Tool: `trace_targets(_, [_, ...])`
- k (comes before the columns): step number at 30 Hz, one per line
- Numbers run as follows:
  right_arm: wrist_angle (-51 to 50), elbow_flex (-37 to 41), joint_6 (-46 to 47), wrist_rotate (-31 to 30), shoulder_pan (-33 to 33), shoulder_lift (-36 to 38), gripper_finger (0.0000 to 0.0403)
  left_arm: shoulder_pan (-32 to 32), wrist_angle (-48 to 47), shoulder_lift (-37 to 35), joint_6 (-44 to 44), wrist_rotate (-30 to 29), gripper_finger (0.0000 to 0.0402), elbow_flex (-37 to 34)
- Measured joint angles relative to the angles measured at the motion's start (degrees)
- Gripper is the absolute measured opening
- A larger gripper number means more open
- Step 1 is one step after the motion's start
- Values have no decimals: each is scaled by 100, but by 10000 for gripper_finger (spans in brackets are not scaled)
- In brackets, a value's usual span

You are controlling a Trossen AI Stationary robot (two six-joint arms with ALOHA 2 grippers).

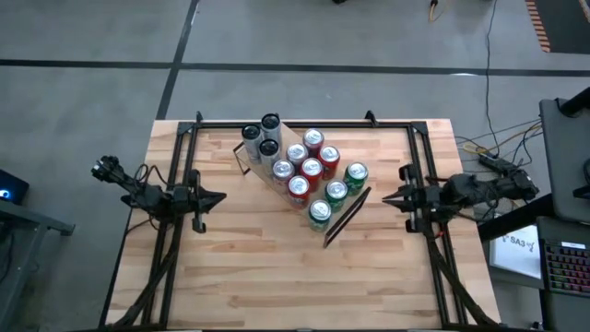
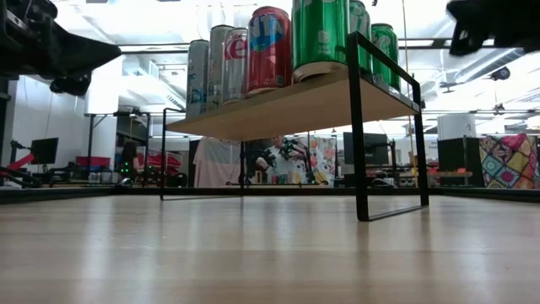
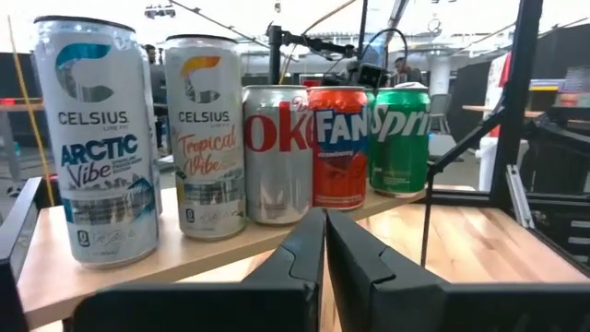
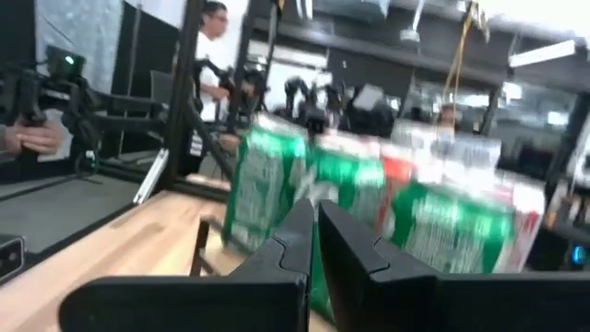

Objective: Place canned beverage on shelf
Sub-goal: Return to Home Position

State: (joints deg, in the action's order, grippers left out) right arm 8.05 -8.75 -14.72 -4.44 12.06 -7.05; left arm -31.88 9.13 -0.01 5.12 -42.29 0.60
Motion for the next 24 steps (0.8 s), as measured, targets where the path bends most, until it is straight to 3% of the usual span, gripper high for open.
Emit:
trace_targets(6, [542,739,648,-183,-196,33,12,0,-52,24,222,-76,0,27])
trace_targets(12, [851,800,-162,-182,-263,-11,12,0,-66,57,302,-74,0,32])
trace_targets(15, [954,800,-321,-468,-260,-6,12,0,-64,53,312,-74,0,35])
trace_targets(24, [848,804,620,-614,-260,-19,12,0,-62,66,315,-72,0,39])
